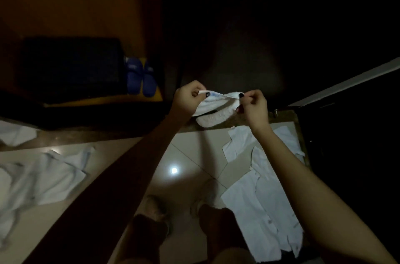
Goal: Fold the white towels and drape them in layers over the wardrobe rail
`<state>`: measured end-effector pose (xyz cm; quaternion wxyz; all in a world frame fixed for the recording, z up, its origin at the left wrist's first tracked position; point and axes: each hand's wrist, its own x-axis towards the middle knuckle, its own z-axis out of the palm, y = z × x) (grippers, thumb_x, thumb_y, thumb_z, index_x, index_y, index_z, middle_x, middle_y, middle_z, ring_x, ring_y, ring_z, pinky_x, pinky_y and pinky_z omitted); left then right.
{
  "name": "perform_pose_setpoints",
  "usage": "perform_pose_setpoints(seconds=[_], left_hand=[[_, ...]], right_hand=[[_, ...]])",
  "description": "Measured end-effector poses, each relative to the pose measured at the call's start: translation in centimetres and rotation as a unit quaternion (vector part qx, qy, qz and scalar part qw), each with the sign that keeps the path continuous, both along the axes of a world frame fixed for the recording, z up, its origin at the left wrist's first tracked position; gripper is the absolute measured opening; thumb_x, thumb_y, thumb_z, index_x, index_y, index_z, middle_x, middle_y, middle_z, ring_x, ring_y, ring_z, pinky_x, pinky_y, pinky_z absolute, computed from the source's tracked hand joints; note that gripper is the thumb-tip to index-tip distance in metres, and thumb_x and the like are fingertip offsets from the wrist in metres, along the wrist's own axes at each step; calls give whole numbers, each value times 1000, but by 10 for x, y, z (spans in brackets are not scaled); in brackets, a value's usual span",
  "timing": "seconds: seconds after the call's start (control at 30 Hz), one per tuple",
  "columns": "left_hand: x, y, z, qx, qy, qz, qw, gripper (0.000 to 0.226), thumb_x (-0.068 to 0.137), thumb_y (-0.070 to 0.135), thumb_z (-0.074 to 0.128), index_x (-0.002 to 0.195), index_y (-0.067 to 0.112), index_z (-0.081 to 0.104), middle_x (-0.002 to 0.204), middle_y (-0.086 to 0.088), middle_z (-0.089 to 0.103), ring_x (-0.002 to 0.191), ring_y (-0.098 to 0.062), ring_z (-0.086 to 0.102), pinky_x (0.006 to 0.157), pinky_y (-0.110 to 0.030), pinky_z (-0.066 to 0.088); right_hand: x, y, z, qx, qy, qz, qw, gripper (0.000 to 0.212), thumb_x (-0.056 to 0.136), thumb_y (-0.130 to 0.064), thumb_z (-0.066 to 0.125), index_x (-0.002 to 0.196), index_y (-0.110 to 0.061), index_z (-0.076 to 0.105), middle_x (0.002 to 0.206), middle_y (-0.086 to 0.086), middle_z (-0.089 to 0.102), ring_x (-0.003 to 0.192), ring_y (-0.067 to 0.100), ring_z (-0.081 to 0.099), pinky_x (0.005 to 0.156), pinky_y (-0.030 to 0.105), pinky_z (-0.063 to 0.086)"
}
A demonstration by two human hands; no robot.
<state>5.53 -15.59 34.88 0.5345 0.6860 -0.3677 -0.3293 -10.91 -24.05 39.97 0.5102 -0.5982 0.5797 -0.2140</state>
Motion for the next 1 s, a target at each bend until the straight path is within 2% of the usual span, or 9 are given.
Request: perform_pose_setpoints(seconds=[0.1, 0.2, 0.3, 0.4, 0.5, 0.63, 0.77, 0.87, 1.0], left_hand=[[7, 23, 83, -29, -74, -2, 997, 21, 84, -6, 60, 77, 13, 52, 58, 11, 45, 54, 2, 46, 56, -12, 33], [10, 43, 143, -67, -156, -38, 985, 21, 80, -8, 52, 76, 8, 66, 79, 7, 57, 75, -3, 55, 70, -18, 40], [11, 56, 190, -64, -166, -43, 983, 21, 83, 9, 58, 97, 7, 74, 101, 0, 59, 98, -19, 58, 86, -26, 44], [5, 64, 233, -48, -153, -31, 987, 42, 81, 26, 74, 120, 12, 66, 118, 1, 50, 109, -15, 52, 92, -26, 42], [-3, 65, 270, -35, -169, 7, 985, 55, 78, 33, 78, 126, 17, 57, 128, 3, 43, 110, -12, 50, 88, -29, 46], [2, 68, 308, -47, -191, 110, 974, 44, 82, 30, 72, 119, 15, 56, 124, 3, 45, 101, -11, 54, 79, -30, 48], [17, 72, 336, -109, -174, 123, 971, 27, 86, 16, 69, 112, 11, 62, 114, 4, 50, 88, 2, 48, 74, -6, 38], [36, 81, 356, -160, -154, 144, 964, 16, 81, 0, 70, 96, 5, 72, 93, 2, 61, 80, -1, 56, 70, -5, 41], [75, 98, 385, -153, -123, 106, 975, 5, 82, 10, 75, 85, 12, 74, 83, 6, 66, 75, 4, 60, 68, -9, 44]], right_hand=[[11, 9, 90, 1, -67, -6, 998, 8, 94, -1, 54, 93, -9, 54, 65, 7, 56, 48, 6, 56, 55, 21, 51], [24, 16, 161, -18, -110, 17, 994, 16, 94, -3, 56, 107, -12, 56, 61, 7, 61, 53, 11, 60, 60, 23, 52], [36, 25, 218, -40, -146, 37, 988, 11, 94, -2, 56, 100, -8, 62, 61, 6, 66, 57, 12, 65, 62, 24, 54], [47, 38, 267, -45, -191, 58, 979, 10, 95, -1, 55, 93, -8, 61, 67, 9, 67, 59, 12, 68, 60, 22, 55], [56, 54, 304, -55, -216, 104, 969, 8, 93, -1, 57, 92, -8, 62, 71, 12, 68, 65, 16, 70, 64, 25, 57], [64, 68, 342, -95, -234, 139, 957, 12, 93, 2, 55, 94, -5, 65, 72, 12, 68, 65, 16, 70, 65, 24, 57], [69, 79, 368, -131, -251, 176, 943, 22, 93, 3, 53, 100, -9, 70, 82, 9, 71, 72, 16, 71, 69, 25, 58], [73, 81, 384, -171, -215, 170, 946, 25, 92, 5, 50, 93, -8, 71, 76, 9, 69, 66, 15, 68, 68, 24, 59], [79, 77, 402, -242, -113, 196, 943, 23, 91, 1, 50, 92, -6, 72, 72, 2, 69, 67, 11, 65, 68, 21, 53]])
